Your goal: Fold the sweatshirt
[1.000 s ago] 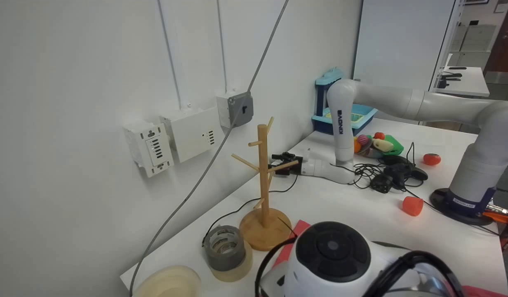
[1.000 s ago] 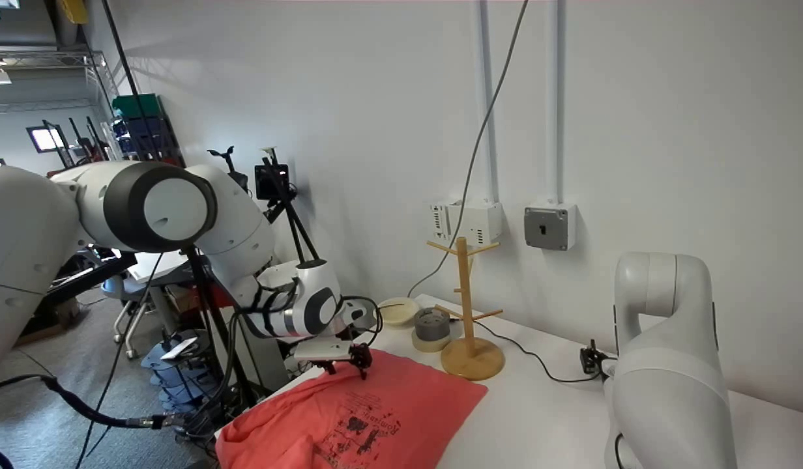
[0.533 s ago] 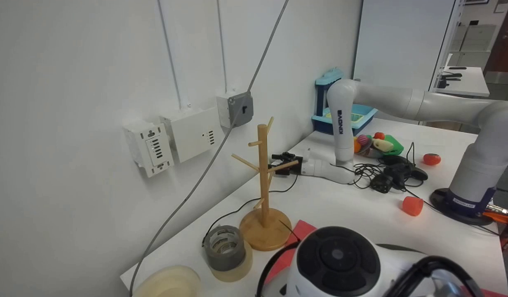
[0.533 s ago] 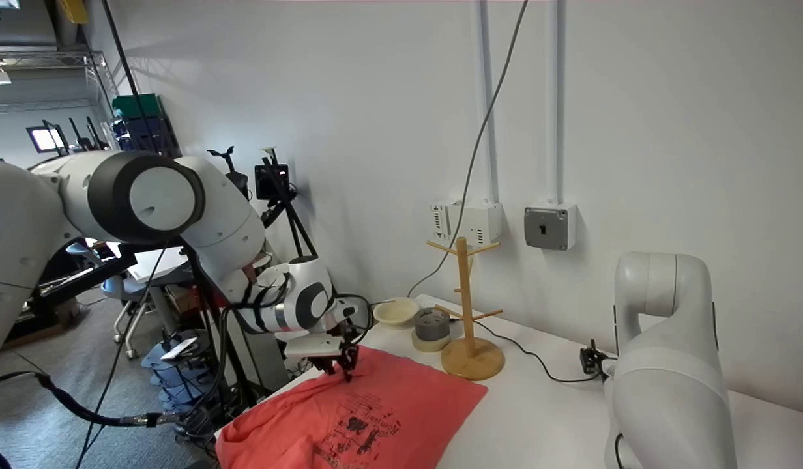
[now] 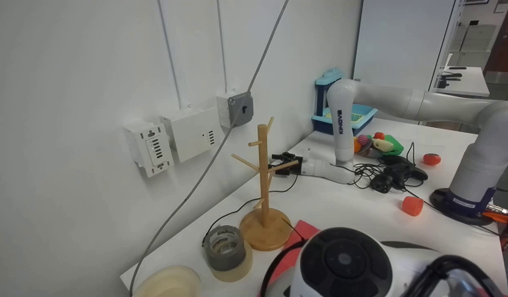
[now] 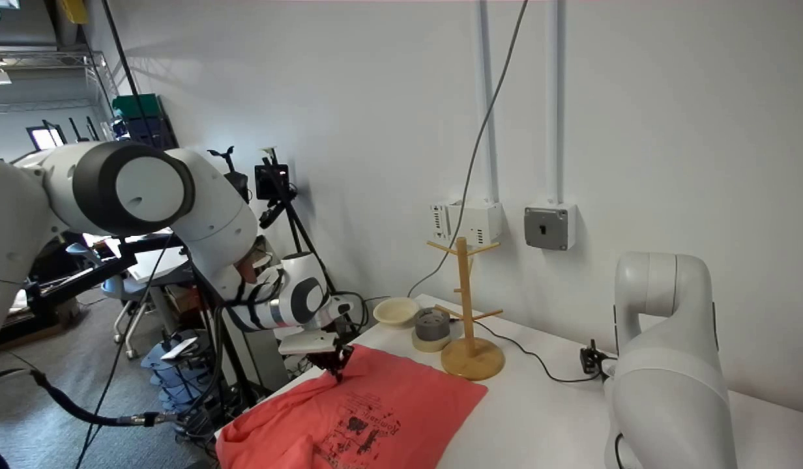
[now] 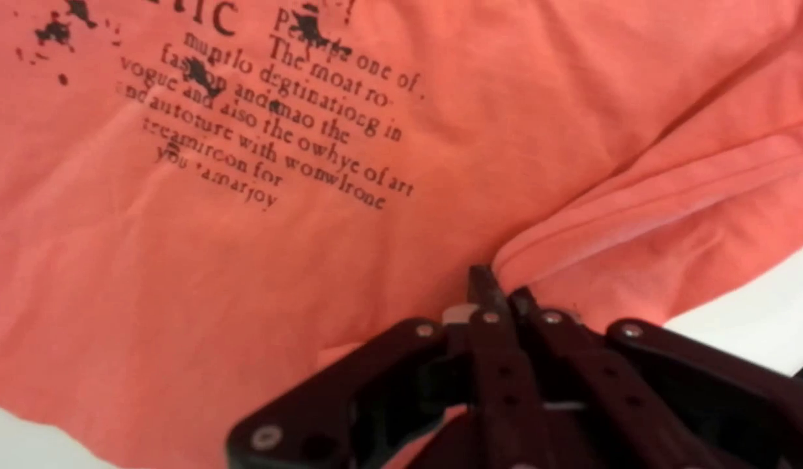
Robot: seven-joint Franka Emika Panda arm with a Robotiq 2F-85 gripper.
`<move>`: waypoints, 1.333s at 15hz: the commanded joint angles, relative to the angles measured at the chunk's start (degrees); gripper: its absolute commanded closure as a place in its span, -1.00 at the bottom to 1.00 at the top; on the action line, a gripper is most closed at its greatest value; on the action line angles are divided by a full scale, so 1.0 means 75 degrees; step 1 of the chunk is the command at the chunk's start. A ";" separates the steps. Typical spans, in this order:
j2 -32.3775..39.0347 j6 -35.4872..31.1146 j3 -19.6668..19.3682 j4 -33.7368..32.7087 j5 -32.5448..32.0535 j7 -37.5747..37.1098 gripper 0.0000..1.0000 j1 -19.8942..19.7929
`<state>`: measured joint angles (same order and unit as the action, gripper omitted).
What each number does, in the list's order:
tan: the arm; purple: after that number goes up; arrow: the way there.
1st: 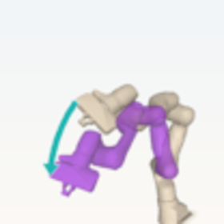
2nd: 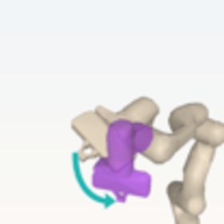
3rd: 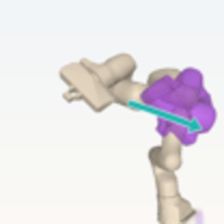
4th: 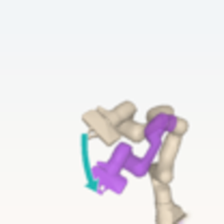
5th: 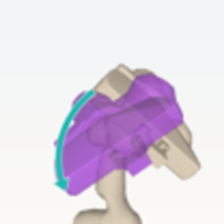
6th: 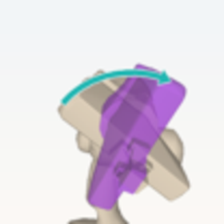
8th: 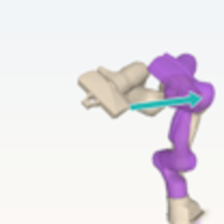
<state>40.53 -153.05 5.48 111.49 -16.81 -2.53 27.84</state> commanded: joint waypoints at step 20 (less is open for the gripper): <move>-0.2423 -0.0636 -0.1992 0.3771 -0.1906 -0.3990 0.98 0.0616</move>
<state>25.89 -156.52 -7.19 135.03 -28.20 -27.17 31.12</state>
